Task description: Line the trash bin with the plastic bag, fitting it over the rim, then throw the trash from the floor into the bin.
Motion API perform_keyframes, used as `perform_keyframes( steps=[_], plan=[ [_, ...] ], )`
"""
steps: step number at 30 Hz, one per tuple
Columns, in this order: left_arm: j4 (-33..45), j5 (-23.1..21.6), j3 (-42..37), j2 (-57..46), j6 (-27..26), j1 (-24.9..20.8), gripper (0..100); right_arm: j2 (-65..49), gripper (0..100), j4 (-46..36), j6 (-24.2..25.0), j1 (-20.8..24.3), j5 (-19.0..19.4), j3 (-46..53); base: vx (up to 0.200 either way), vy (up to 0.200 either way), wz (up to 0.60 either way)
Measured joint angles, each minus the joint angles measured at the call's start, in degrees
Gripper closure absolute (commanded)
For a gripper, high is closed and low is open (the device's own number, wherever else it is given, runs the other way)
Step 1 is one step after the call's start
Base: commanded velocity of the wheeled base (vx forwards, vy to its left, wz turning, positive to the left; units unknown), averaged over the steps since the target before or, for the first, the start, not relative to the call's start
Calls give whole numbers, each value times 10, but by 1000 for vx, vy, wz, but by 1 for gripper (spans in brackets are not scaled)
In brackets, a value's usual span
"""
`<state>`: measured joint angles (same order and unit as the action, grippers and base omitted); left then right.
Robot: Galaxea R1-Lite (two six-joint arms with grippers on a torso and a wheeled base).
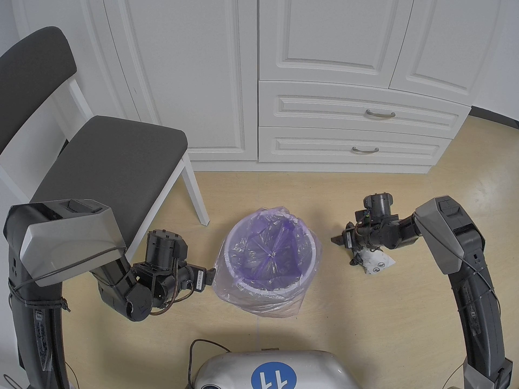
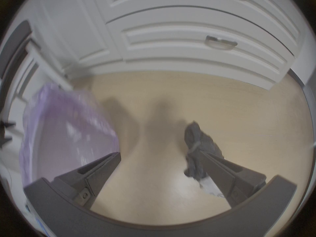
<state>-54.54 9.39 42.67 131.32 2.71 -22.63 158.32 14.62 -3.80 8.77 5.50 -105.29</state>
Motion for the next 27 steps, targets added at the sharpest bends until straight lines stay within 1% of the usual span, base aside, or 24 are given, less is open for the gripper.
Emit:
perform_keyframes(
  steps=[2, 4, 6, 8, 10, 12, 14, 17, 20, 25, 27],
  plan=[
    [-5, 0, -1, 2, 0, 0, 0, -10, 0, 7, -44, -4, 25, 44, 0, 0, 0],
    [-13, 0, -2, 5, 0, -1, 0, -23, 0, 23, -97, -6, 61, 99, 0, 0, 0],
    [-24, 0, -3, 8, 0, -1, 0, -35, 0, 32, -131, -7, 88, 142, 0, 0, 0],
    [-35, 0, -4, 12, -1, -2, 0, -47, 0, 42, -152, -7, 117, 176, 0, 0, 0],
    [-44, 0, -4, 16, -1, -3, 0, -56, 0, 48, -164, -4, 152, 196, 0, 0, 0],
    [-49, 0, -5, 19, -1, -3, 0, -63, 0, 52, -172, -1, 187, 202, 0, 0, 0],
    [-52, 0, -4, 22, -1, -3, 0, -65, 0, 55, -175, -1, 211, 196, 0, 0, 0],
    [-53, 0, -3, 25, -1, -4, 0, -59, 0, 57, -176, 0, 215, 163, 0, 0, 0],
    [-55, 1, -2, 26, -1, -3, 0, -38, 0, 48, -177, 5, 215, 101, 0, 0, 0],
    [-72, 1, -3, 29, -1, 1, 0, 13, 0, 6, -176, 7, 210, -8, 0, 0, 0],
    [-90, 0, -4, 32, 0, 4, 0, 39, 0, -9, -168, 10, 201, -45, 0, 0, 0]
  ],
)
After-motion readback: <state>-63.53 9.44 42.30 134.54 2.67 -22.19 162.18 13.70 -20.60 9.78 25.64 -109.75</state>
